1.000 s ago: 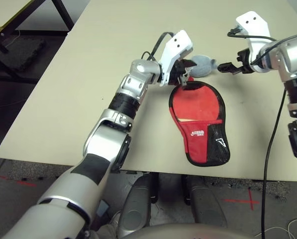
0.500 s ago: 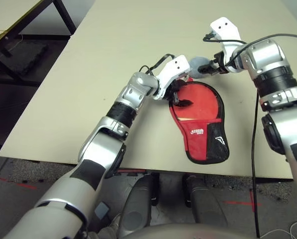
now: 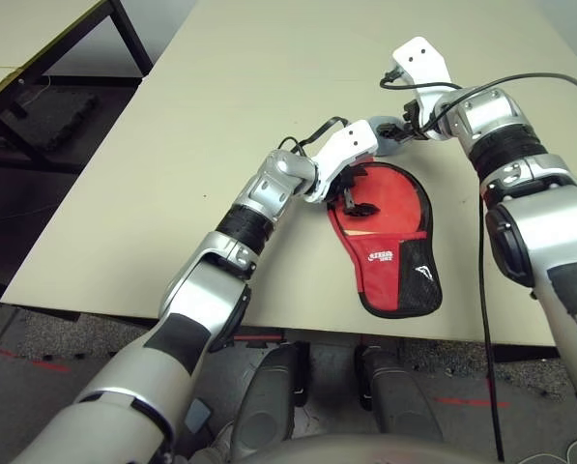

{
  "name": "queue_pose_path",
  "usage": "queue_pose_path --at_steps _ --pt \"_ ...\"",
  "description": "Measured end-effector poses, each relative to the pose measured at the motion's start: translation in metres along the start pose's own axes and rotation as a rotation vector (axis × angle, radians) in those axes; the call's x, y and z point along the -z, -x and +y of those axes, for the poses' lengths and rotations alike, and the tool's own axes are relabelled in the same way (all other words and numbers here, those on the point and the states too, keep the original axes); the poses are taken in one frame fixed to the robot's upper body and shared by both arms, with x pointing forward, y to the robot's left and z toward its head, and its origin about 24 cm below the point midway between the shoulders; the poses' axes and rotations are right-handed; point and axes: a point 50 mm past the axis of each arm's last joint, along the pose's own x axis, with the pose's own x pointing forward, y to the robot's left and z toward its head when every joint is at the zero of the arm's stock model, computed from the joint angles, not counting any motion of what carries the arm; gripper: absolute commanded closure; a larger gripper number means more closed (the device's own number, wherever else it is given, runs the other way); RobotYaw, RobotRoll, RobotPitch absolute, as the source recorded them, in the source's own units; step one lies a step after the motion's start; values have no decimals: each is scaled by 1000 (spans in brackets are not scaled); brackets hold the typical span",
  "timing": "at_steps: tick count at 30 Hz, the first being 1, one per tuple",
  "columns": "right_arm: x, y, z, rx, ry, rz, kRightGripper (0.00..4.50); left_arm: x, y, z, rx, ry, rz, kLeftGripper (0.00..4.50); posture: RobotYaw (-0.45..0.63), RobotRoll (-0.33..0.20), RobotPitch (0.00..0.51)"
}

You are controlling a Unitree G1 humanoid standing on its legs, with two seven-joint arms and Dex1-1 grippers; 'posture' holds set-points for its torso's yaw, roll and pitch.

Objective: Store the ping-pong paddle in its case and zip it.

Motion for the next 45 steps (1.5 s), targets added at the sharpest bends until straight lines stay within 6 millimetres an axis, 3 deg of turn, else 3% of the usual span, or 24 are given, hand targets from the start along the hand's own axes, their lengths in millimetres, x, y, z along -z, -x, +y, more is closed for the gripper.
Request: queue_pose_path --at_steps 12,15,25,28,36,45 --pt "4 -12 14 13 29 -15 0 -1 -6 -5 22 -22 22 44 39 0 129" --pt "9 -15 17 12 34 -12 582 -2 -7 -5 25 -22 22 0 49 0 130" --pt "21 -19 14 57 97 4 3718 -1 -6 -7 28 -14 23 0 43 0 136" --pt "23 -20 13 80 114 -1 4467 0 -7 -8 29 -11 24 0 35 0 138" --pt "30 -15 -3 190 211 38 4467 0 -7 -8 32 -9 27 0 17 0 140" --pt "35 -13 -8 194 146 47 4467 2 -10 -10 43 1 30 0 -13 0 146"
